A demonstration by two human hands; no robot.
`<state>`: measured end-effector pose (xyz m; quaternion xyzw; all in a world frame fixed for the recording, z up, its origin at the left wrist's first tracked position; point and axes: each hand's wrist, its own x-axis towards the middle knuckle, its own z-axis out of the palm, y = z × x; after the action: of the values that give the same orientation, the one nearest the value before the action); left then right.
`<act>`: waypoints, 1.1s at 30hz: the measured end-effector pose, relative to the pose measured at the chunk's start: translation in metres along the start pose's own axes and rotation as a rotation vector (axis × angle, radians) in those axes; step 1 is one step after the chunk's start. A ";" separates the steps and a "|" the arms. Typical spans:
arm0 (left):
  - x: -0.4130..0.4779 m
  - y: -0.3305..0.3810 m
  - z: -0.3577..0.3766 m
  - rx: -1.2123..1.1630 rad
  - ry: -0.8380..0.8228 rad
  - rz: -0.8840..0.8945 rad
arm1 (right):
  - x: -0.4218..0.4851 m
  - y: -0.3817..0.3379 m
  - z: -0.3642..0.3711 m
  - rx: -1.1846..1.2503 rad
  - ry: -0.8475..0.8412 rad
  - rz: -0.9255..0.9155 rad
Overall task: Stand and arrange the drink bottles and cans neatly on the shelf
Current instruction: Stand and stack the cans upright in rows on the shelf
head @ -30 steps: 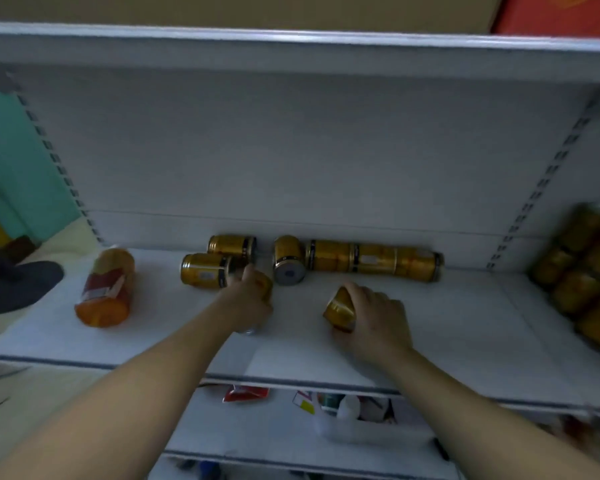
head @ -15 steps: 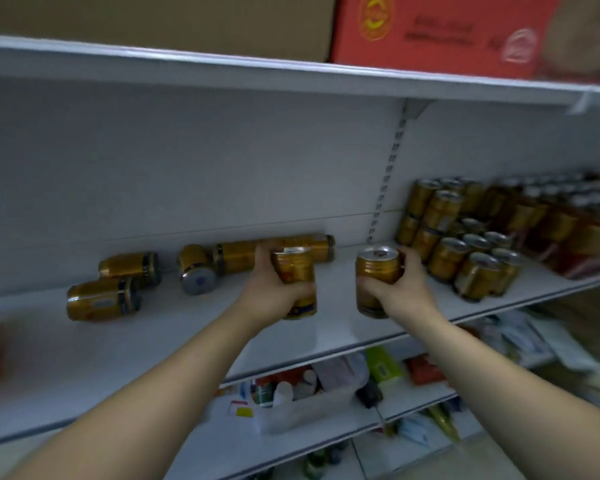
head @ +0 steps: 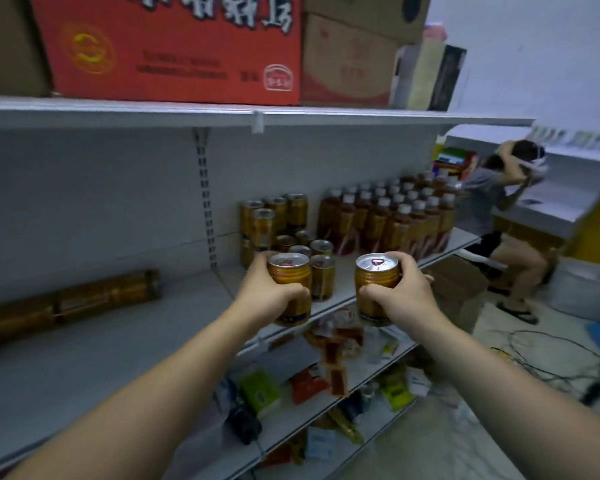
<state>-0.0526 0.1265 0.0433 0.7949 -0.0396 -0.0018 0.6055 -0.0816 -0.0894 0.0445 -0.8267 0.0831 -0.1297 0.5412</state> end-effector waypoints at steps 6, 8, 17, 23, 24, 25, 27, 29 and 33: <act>0.020 0.013 0.056 0.012 0.101 -0.040 | 0.038 0.044 -0.054 -0.013 -0.046 0.028; 0.029 0.013 0.060 0.112 0.134 -0.027 | 0.052 0.050 -0.057 0.002 -0.074 0.027; 0.097 0.028 0.052 0.311 0.153 0.125 | 0.147 0.049 -0.004 0.053 -0.145 -0.069; 0.174 0.046 0.034 0.533 0.182 0.169 | 0.221 0.034 0.021 0.136 -0.227 -0.161; 0.188 0.044 0.030 0.634 0.169 0.160 | 0.231 0.032 0.024 0.156 -0.234 -0.183; 0.198 0.044 0.027 0.739 0.158 0.170 | 0.240 0.030 0.026 0.166 -0.241 -0.209; 0.217 0.038 0.022 0.913 0.155 0.174 | 0.257 0.027 0.036 0.171 -0.268 -0.232; 0.230 0.029 0.020 1.030 0.179 0.127 | 0.272 0.026 0.046 0.172 -0.313 -0.246; 0.246 0.011 0.028 1.072 0.217 -0.016 | 0.297 0.030 0.067 0.175 -0.428 -0.288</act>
<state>0.1908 0.0811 0.0576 0.9880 0.0339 0.0959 0.1161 0.2217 -0.1257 0.0289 -0.7887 -0.1632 -0.0342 0.5918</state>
